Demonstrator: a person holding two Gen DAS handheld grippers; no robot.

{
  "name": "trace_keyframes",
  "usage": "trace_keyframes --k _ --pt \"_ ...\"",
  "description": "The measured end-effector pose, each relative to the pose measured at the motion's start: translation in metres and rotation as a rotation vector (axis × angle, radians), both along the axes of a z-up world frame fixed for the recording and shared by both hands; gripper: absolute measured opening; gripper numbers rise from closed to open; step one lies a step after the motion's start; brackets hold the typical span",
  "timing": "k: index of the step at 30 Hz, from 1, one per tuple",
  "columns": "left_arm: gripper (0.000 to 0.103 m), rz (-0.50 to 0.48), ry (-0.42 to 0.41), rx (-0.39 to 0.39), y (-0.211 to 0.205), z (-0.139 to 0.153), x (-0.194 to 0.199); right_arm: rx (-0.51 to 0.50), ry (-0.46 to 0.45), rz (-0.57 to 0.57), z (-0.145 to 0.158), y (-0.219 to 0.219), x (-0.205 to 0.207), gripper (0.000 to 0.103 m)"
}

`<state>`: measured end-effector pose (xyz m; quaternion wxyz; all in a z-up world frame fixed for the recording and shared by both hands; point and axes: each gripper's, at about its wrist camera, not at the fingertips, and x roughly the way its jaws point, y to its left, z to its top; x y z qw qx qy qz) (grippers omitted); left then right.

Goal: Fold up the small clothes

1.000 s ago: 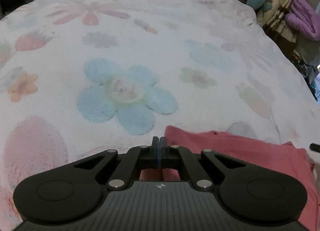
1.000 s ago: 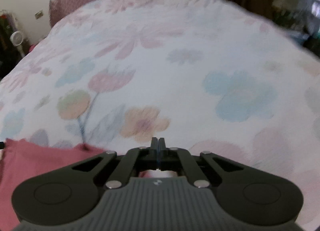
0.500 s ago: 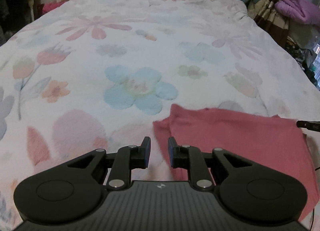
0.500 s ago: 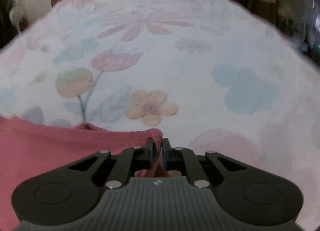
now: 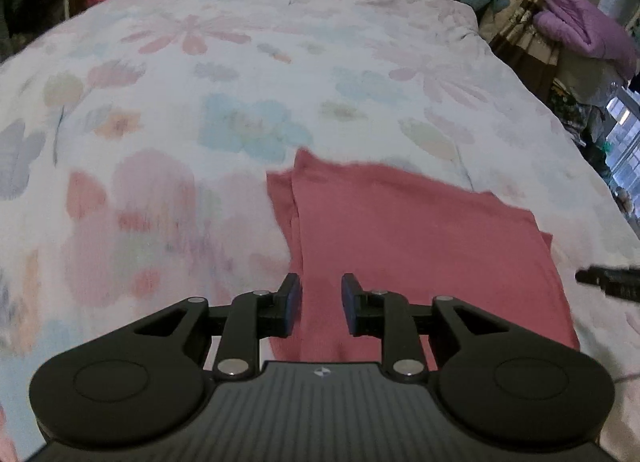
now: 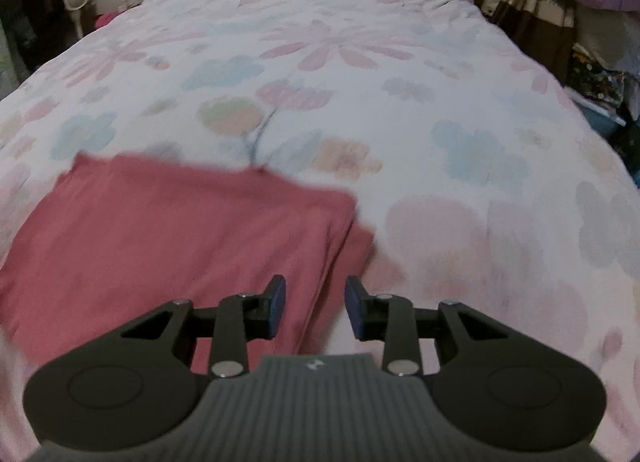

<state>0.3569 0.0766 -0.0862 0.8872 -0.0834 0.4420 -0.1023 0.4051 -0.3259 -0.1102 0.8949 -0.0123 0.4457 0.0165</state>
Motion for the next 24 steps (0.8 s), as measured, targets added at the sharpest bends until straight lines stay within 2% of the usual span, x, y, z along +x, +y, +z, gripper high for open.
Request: trace_keyframes --k 2,4,5,8,11,12,15,18,24 --pt "0.028 0.02 0.006 -0.024 0.004 -0.005 -0.015 0.031 0.012 -0.013 -0.003 0.001 -0.027 0.032" --pt "0.04 0.047 0.003 -0.045 0.009 -0.009 -0.029 0.07 0.015 -0.035 -0.007 0.001 -0.05 0.034" --pt "0.042 0.067 0.002 -0.055 0.012 -0.013 -0.036 0.1 0.018 -0.05 -0.009 0.002 -0.063 0.036" --pt "0.043 0.117 0.022 -0.101 0.024 -0.02 -0.053 0.171 0.024 -0.095 -0.017 0.002 -0.09 0.036" --pt "0.046 0.182 0.034 -0.194 0.041 -0.029 -0.067 0.255 0.017 -0.162 -0.023 0.001 -0.111 0.038" --pt "0.049 0.202 0.035 -0.229 0.046 -0.032 -0.071 0.29 0.013 -0.191 -0.024 -0.001 -0.115 0.043" --pt "0.049 0.229 0.035 -0.337 0.06 -0.041 -0.078 0.412 0.012 -0.283 -0.033 -0.014 -0.125 0.049" --pt "0.049 0.272 0.055 -0.425 0.068 -0.051 -0.075 0.515 0.03 -0.351 -0.045 -0.025 -0.132 0.049" --pt "0.049 0.332 0.107 -0.563 0.063 -0.076 -0.059 0.653 0.032 -0.438 -0.065 -0.041 -0.134 0.049"
